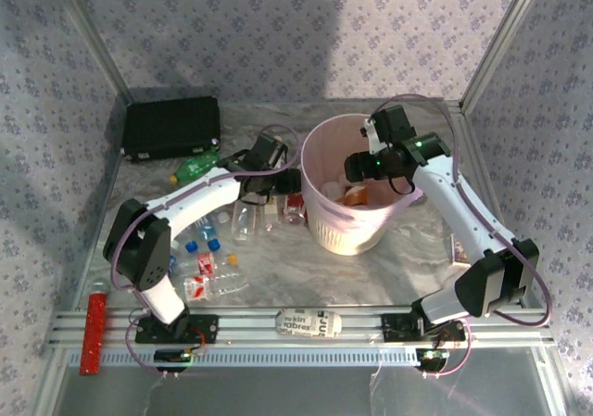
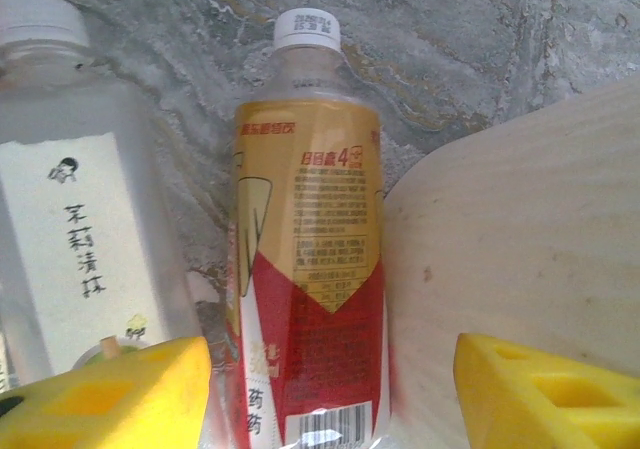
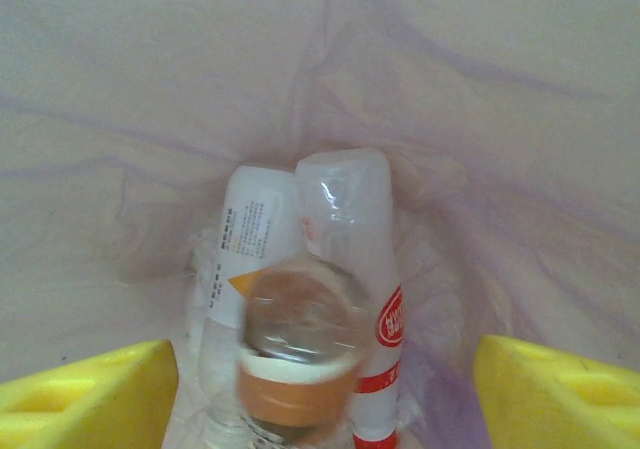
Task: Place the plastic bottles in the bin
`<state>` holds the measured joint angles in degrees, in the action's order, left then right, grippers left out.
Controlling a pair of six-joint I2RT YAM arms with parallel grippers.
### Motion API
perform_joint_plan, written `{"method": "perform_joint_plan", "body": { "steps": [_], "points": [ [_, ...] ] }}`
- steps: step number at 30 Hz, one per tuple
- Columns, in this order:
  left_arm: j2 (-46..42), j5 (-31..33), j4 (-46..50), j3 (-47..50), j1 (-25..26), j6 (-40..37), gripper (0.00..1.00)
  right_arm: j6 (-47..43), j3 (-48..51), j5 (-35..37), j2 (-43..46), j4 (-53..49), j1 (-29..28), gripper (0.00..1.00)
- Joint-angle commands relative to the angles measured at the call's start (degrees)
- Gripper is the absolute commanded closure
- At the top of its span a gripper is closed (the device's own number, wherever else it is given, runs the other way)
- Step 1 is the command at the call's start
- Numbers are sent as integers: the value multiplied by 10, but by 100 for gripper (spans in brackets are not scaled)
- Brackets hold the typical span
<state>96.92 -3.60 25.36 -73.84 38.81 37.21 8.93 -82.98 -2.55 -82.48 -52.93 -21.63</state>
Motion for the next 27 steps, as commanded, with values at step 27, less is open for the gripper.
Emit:
{"method": "perform_joint_plan", "body": {
  "steps": [27],
  "points": [
    [195,38,75,-168,27,-36,17,-4,-19,-65,144,-24,72,16]
  ]
}}
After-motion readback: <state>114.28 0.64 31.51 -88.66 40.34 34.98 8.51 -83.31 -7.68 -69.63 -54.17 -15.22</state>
